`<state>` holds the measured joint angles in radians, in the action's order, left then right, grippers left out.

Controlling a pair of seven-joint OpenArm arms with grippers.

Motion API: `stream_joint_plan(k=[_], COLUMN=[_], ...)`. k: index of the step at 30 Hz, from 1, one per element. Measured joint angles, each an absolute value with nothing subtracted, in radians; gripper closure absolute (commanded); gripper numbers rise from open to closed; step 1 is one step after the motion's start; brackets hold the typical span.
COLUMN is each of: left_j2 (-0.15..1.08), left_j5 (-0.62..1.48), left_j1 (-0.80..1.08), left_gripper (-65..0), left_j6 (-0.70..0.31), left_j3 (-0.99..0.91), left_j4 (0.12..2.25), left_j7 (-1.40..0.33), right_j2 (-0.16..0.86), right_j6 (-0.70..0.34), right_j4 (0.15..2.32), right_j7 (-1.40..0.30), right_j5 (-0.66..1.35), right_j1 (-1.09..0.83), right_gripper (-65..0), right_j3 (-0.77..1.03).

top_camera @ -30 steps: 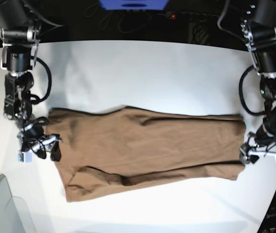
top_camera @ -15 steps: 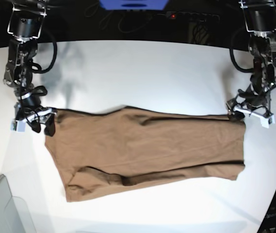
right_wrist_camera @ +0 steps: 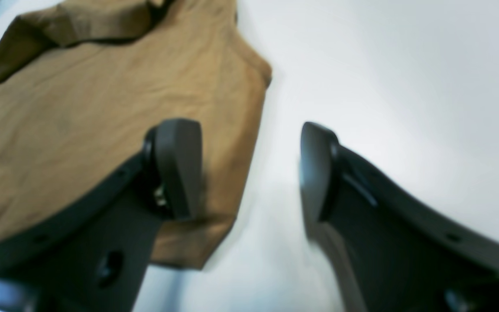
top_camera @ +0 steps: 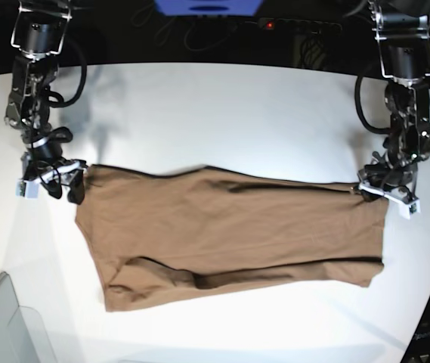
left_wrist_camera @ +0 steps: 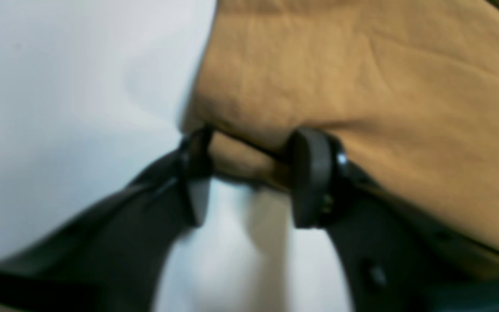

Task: Layout the t-shirt on the table in an organized manner, then fold the t-shirt properly
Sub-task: 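Regrasp the shirt edge with both grippers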

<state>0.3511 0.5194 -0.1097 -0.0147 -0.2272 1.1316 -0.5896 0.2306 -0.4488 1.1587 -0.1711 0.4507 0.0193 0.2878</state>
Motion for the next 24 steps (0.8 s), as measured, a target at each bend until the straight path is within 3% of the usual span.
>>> stream_joint_plan(k=[2,5,12,24], left_j2=[0.352,0.352,0.353,0.325], left_j5=[0.521,0.524,0.542,0.527], left_j1=[-0.105,-0.105,-0.06,0.006], left_gripper=[-9.8,0.0,-0.3,-0.2], left_j6=[-0.014,-0.011,-0.013,-0.004], left_j3=[-0.227,-0.227,-0.233,-0.335], left_j4=[1.132,1.133,1.185,1.415], left_j7=[-0.59,-0.601,-0.607,-0.823], right_j2=[0.229,0.229,0.229,0.229], right_j6=[-0.449,-0.449,-0.449,-0.449], right_j4=[1.159,1.159,1.158,1.15], right_j7=[-0.171,-0.171,-0.171,-0.171], right_j5=[0.451,0.451,0.45,0.45], right_j1=[0.021,0.021,0.022,0.024], right_gripper=[-36.7,-36.7,-36.7,-36.7], right_j3=[0.288,0.288,0.288,0.281])
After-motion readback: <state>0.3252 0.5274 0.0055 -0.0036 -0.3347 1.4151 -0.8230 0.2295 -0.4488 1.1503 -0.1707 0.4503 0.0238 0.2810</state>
